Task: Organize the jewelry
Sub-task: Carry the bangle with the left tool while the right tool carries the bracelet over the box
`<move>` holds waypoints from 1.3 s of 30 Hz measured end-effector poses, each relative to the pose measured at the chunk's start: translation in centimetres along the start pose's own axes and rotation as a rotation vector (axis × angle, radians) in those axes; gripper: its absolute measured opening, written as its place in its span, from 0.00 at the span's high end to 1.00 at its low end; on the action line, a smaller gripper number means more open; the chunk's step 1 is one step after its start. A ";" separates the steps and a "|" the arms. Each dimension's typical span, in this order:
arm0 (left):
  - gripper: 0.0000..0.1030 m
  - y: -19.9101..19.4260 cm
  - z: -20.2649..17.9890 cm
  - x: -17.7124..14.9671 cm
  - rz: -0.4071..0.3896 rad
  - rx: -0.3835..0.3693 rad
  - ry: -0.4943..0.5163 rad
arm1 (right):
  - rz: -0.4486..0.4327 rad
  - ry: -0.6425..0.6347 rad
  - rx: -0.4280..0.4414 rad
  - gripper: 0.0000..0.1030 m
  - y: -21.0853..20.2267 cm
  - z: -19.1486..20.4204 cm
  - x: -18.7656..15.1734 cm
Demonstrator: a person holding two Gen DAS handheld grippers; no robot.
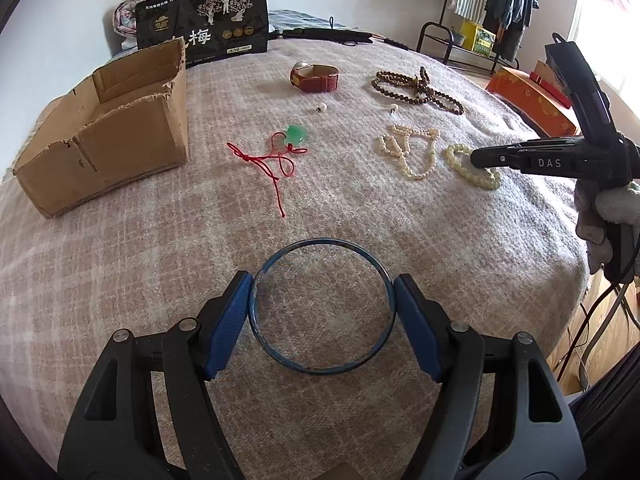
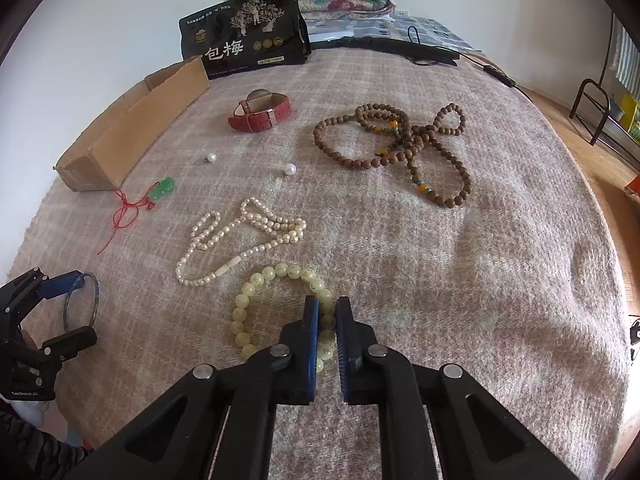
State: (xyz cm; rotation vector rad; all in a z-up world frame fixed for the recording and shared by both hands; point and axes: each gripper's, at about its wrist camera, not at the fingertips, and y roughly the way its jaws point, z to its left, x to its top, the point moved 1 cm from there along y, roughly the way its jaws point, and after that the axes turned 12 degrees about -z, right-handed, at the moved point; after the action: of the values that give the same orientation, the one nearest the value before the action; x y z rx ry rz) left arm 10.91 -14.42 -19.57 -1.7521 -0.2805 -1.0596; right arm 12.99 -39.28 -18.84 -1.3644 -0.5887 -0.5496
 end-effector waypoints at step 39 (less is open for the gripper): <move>0.28 -5.3 8.6 6.8 -0.204 0.163 -0.057 | -0.231 -0.140 0.143 0.95 -6.6 8.5 9.5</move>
State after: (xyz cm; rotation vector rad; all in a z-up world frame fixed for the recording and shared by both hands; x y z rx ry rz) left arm 16.03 -6.66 -11.74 -1.6338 -0.5759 -1.0996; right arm 14.98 -31.93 -6.71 -1.2128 -0.8907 -0.5886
